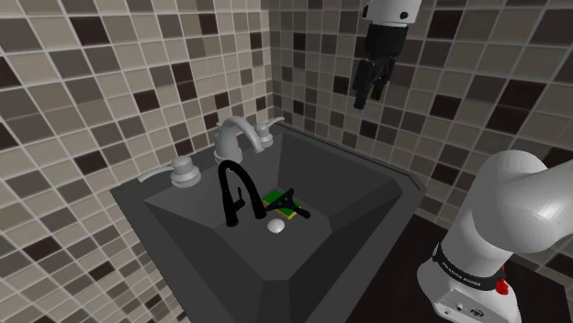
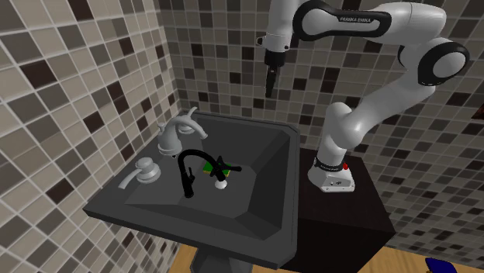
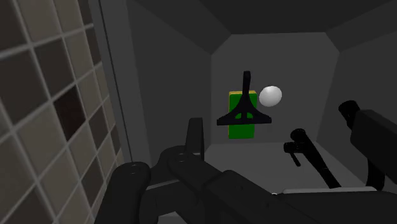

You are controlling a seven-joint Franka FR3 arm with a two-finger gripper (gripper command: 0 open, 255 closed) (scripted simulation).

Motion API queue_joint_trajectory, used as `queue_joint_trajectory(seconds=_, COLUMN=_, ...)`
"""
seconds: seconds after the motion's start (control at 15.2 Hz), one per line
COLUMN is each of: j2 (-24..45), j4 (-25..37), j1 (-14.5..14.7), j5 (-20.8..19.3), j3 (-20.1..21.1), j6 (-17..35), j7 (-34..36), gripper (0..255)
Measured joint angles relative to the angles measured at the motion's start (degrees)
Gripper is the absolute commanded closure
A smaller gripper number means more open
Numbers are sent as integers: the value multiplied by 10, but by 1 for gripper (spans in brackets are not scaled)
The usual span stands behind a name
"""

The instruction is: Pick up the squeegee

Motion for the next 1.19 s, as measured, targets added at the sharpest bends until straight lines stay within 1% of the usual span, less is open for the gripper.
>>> queue_joint_trajectory(seconds=0.07, j2=0, j4=0, j1=0, j5=0, j3=0, j6=0, j7=0, gripper=0)
queue_joint_trajectory(seconds=0.2, j2=10, j4=-14, j1=0, j5=-1, j3=4, j6=22, j7=4, gripper=0)
queue_joint_trajectory(seconds=0.33, j2=23, j4=-34, j1=2, j5=2, j3=16, j6=53, j7=16, gripper=0)
queue_joint_trajectory(seconds=0.59, j2=62, j4=-81, j1=3, j5=1, j3=32, j6=132, j7=32, gripper=0)
queue_joint_trajectory(seconds=0.79, j2=103, j4=-104, j1=5, j5=0, j3=48, j6=193, j7=50, gripper=0)
queue_joint_trajectory(seconds=0.99, j2=167, j4=-104, j1=2, j5=-5, j3=60, j6=253, j7=64, gripper=0)
queue_joint_trajectory(seconds=1.19, j2=214, j4=-122, j1=1, j5=-13, j3=74, j6=313, j7=84, gripper=0)
